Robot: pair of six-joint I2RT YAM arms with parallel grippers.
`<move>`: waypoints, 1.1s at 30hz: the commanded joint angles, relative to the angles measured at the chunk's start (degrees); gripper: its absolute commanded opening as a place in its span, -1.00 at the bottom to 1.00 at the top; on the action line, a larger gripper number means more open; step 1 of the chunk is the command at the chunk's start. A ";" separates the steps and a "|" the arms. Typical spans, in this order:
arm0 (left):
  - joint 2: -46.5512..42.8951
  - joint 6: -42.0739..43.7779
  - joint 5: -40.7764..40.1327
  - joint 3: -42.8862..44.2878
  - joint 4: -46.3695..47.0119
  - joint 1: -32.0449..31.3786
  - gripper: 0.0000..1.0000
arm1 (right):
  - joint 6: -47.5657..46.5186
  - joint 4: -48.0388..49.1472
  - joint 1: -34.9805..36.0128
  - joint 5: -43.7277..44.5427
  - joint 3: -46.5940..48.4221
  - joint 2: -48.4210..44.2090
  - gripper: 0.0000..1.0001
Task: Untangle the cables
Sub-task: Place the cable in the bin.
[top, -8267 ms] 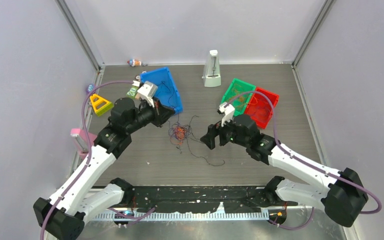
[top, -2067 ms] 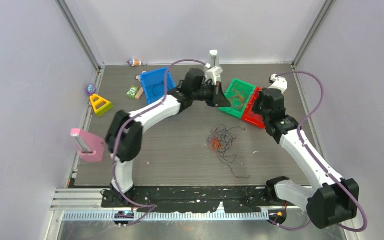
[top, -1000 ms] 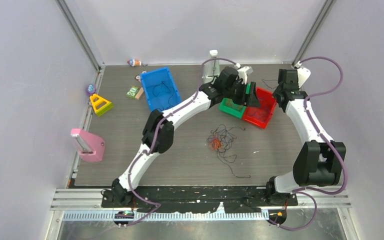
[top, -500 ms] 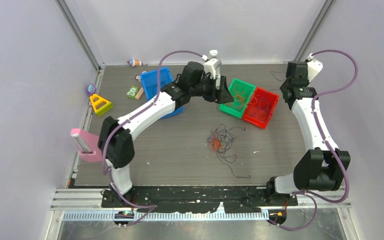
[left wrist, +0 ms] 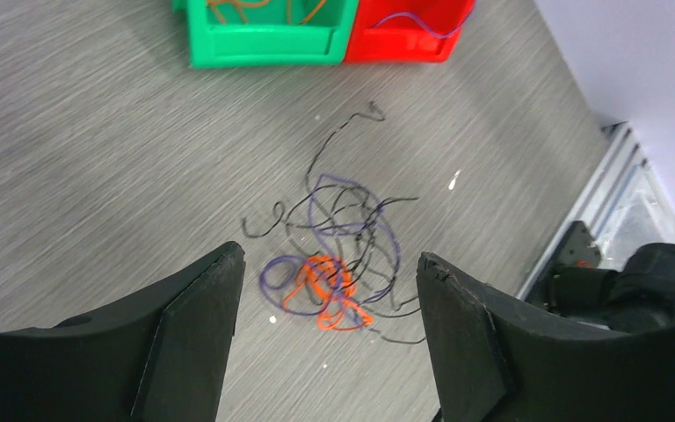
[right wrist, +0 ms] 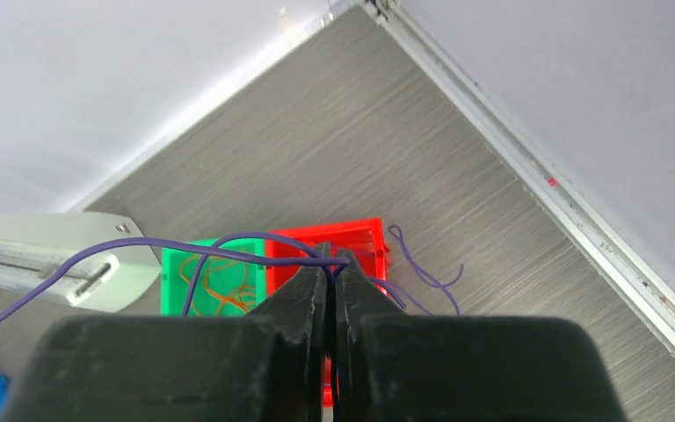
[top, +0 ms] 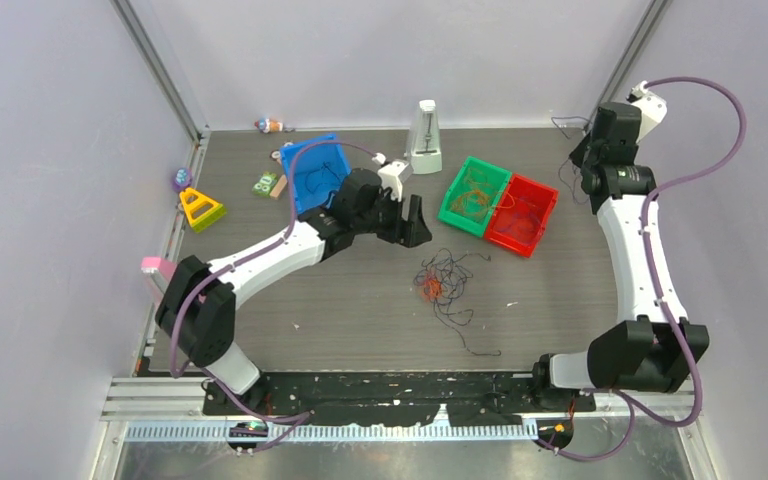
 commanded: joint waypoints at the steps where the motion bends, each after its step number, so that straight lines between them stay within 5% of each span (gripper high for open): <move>1: -5.14 3.69 -4.71 -4.25 5.58 0.18 0.45 | 0.44 0.30 -0.21 -4.81 -3.69 4.42 -0.89; 8: -8.47 7.69 -6.93 -8.97 6.04 0.59 0.45 | 0.68 0.99 -0.14 -4.84 -2.57 6.71 -0.89; 15: -15.32 12.99 -12.35 -21.27 19.28 1.10 0.52 | -1.33 -2.97 -0.18 -1.83 3.80 4.72 -0.89; 33: -25.23 12.70 -16.91 -36.75 29.98 1.11 0.65 | 1.98 3.02 1.34 -6.02 -6.66 19.02 -0.88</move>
